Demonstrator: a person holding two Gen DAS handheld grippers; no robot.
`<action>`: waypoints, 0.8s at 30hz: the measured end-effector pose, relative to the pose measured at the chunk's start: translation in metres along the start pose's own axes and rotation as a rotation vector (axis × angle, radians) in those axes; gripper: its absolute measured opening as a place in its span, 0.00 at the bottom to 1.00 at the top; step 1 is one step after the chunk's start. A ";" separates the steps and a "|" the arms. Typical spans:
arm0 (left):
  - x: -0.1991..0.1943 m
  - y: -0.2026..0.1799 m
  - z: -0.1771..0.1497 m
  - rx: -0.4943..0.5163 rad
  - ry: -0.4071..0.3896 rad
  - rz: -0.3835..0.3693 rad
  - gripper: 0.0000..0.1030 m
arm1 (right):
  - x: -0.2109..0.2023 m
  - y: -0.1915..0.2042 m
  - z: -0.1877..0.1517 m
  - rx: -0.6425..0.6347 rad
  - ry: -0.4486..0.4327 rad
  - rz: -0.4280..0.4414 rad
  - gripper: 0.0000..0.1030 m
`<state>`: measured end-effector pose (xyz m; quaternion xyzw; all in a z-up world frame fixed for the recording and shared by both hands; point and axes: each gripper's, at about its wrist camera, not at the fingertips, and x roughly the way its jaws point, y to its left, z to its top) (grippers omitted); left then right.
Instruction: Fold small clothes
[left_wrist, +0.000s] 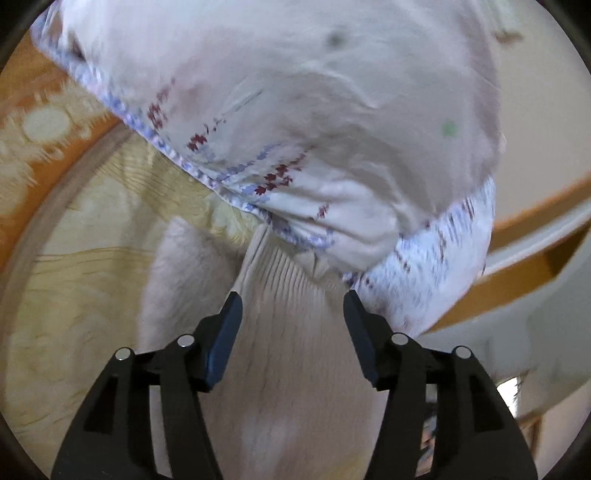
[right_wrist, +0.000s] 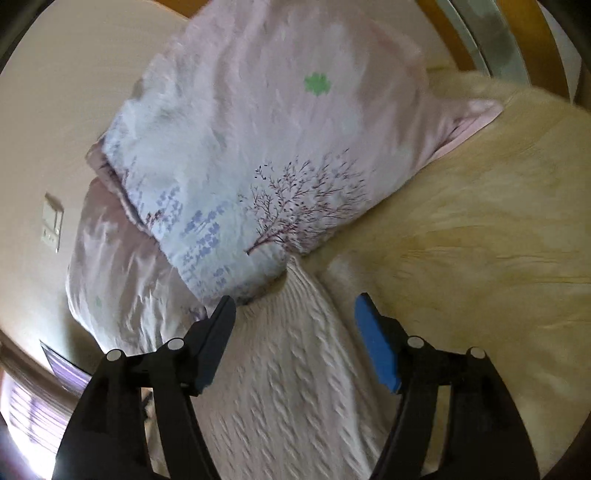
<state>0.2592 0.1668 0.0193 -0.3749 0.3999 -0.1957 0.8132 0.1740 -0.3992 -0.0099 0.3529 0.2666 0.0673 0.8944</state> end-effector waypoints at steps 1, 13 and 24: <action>-0.008 -0.003 -0.004 0.042 -0.001 0.023 0.54 | -0.005 0.000 -0.004 -0.031 0.007 -0.011 0.60; -0.036 -0.006 -0.058 0.291 0.028 0.247 0.54 | -0.012 -0.006 -0.045 -0.181 0.119 -0.076 0.44; -0.016 0.000 -0.068 0.305 0.094 0.281 0.09 | -0.020 -0.006 -0.061 -0.241 0.115 -0.146 0.08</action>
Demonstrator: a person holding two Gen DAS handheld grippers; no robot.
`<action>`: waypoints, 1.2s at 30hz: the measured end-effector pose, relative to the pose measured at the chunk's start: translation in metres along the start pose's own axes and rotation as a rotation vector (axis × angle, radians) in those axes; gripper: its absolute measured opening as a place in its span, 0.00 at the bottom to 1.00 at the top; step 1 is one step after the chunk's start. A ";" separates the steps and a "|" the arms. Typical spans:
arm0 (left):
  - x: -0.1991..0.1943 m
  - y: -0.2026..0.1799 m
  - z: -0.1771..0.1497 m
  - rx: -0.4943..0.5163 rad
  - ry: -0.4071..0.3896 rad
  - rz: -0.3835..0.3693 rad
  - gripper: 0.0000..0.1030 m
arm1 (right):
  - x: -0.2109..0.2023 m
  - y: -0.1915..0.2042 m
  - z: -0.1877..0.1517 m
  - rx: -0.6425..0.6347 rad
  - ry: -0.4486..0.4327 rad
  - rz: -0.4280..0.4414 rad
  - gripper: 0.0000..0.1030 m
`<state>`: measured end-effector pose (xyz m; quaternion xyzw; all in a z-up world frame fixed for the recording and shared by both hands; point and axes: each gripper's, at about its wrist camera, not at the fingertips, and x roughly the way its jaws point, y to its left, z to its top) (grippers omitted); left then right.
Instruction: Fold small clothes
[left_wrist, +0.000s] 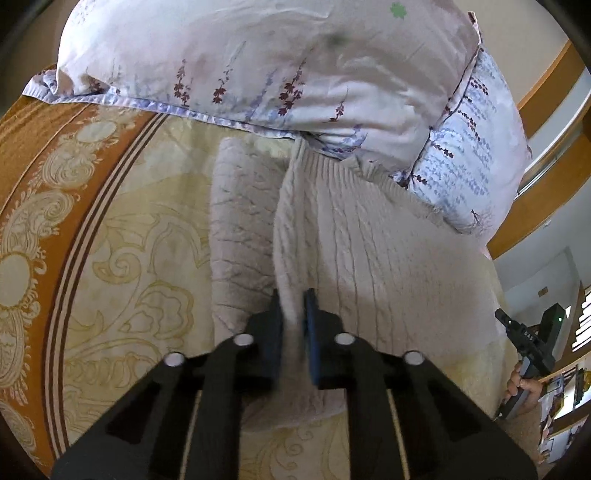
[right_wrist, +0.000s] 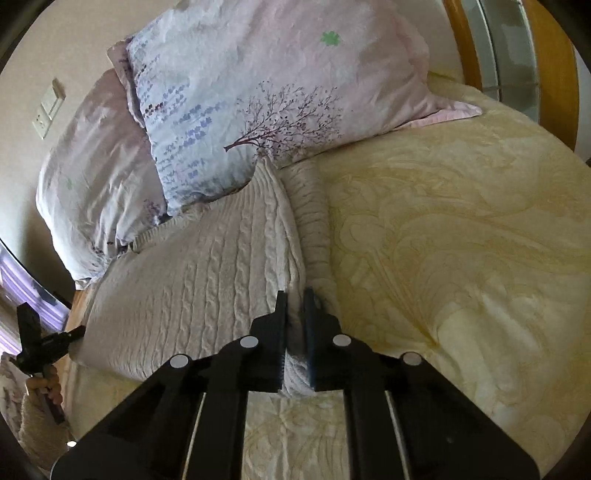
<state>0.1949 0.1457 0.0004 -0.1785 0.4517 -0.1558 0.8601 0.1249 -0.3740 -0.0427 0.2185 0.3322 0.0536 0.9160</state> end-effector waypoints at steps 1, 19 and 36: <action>-0.001 0.002 0.000 -0.008 0.003 -0.006 0.08 | -0.004 0.000 -0.003 0.007 -0.006 -0.002 0.08; -0.010 0.008 -0.007 0.019 -0.011 -0.013 0.21 | -0.006 0.013 -0.015 -0.026 0.018 -0.192 0.09; 0.022 -0.048 0.002 0.211 -0.053 0.067 0.61 | 0.039 0.064 -0.001 -0.170 0.051 -0.172 0.35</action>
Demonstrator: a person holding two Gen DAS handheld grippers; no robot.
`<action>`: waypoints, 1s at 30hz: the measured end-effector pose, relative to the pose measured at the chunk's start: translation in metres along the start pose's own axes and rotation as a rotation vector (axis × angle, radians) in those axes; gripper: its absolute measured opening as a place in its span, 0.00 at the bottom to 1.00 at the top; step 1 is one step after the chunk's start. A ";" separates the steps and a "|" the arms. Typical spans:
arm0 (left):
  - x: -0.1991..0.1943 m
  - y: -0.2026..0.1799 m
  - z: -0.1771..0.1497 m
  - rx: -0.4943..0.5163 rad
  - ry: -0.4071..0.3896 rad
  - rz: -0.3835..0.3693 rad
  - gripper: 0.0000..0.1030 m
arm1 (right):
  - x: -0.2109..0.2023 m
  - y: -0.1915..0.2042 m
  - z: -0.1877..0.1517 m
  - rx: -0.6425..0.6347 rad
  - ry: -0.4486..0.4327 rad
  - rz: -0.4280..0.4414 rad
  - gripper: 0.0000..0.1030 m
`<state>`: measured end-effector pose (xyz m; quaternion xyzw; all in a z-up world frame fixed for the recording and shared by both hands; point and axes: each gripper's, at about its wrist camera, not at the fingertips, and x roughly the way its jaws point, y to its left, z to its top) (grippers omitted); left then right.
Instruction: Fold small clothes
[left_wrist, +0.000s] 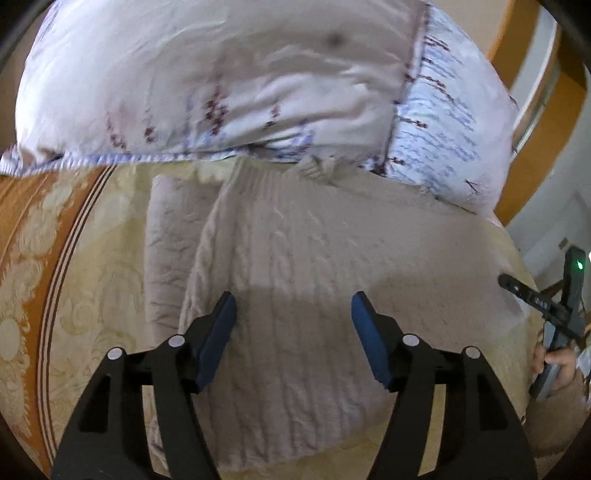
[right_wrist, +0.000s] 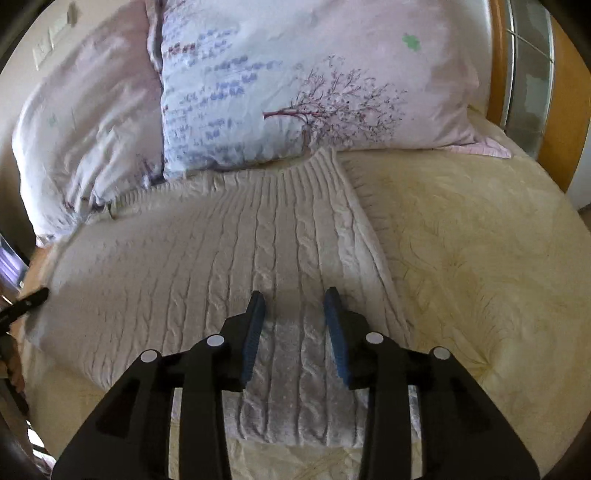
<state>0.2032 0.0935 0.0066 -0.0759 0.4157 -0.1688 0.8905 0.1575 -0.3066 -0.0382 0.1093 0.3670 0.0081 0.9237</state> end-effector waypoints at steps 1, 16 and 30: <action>0.000 0.002 0.000 0.000 -0.004 -0.002 0.59 | -0.001 -0.001 -0.003 0.003 0.002 -0.005 0.35; -0.022 0.042 0.017 -0.186 -0.072 -0.005 0.75 | -0.001 0.063 0.013 -0.131 -0.034 0.018 0.70; -0.003 0.079 0.020 -0.397 -0.005 -0.099 0.75 | 0.028 0.127 0.012 -0.236 -0.014 0.021 0.73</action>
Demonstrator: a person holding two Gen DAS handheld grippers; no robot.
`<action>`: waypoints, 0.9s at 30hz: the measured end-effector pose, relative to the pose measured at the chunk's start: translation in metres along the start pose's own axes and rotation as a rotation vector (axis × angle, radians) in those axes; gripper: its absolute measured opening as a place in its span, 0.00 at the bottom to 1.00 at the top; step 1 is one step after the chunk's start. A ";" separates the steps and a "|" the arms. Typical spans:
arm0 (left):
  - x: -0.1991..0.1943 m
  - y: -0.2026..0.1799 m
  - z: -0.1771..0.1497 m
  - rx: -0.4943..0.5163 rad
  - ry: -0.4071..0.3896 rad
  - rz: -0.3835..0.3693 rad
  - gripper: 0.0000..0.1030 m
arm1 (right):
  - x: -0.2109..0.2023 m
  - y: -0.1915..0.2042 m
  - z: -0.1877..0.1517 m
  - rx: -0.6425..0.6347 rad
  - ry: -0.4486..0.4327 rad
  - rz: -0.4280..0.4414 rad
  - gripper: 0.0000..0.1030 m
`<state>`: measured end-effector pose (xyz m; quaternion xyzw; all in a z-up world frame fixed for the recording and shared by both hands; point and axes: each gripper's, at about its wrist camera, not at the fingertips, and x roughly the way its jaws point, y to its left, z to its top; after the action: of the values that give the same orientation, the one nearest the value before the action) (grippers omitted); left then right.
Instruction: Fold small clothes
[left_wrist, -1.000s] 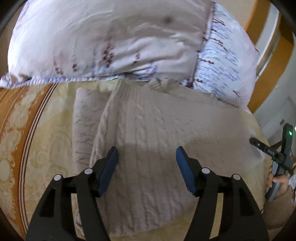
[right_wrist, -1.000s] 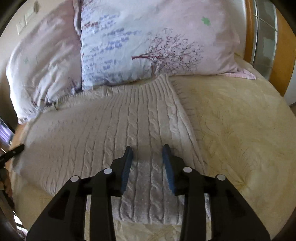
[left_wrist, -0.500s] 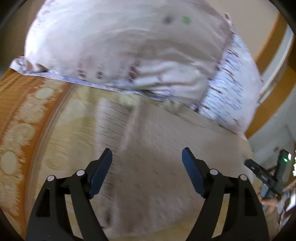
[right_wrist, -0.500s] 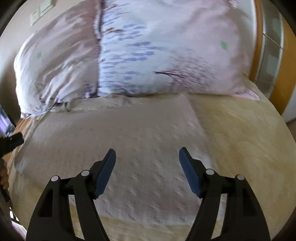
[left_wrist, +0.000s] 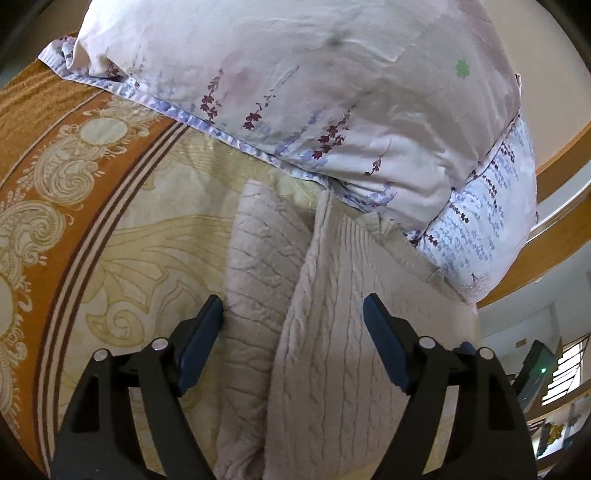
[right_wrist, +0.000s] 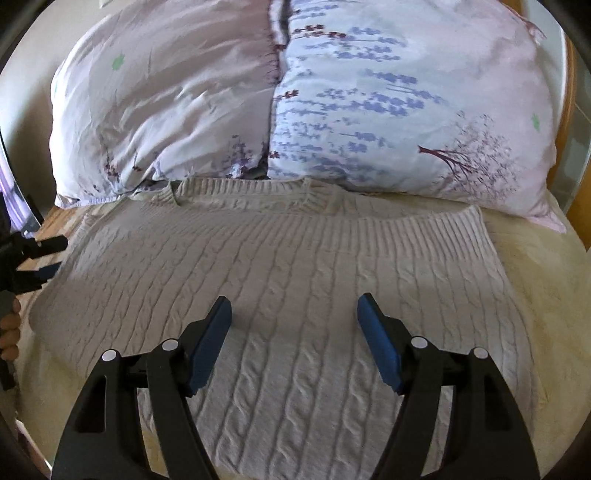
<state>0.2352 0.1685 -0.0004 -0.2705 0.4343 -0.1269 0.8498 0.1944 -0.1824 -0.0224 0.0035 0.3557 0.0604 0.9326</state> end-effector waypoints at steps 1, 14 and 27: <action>0.001 -0.001 0.000 -0.002 0.000 -0.003 0.75 | 0.004 0.003 -0.001 -0.013 0.012 -0.022 0.73; 0.013 -0.002 0.002 -0.083 0.023 -0.047 0.47 | 0.013 0.009 -0.002 -0.034 0.013 -0.077 0.76; 0.006 -0.047 0.011 -0.086 0.002 -0.207 0.21 | 0.013 0.006 -0.001 -0.022 0.016 -0.058 0.76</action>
<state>0.2486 0.1314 0.0278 -0.3501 0.4098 -0.1954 0.8193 0.2023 -0.1749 -0.0318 -0.0175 0.3625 0.0374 0.9311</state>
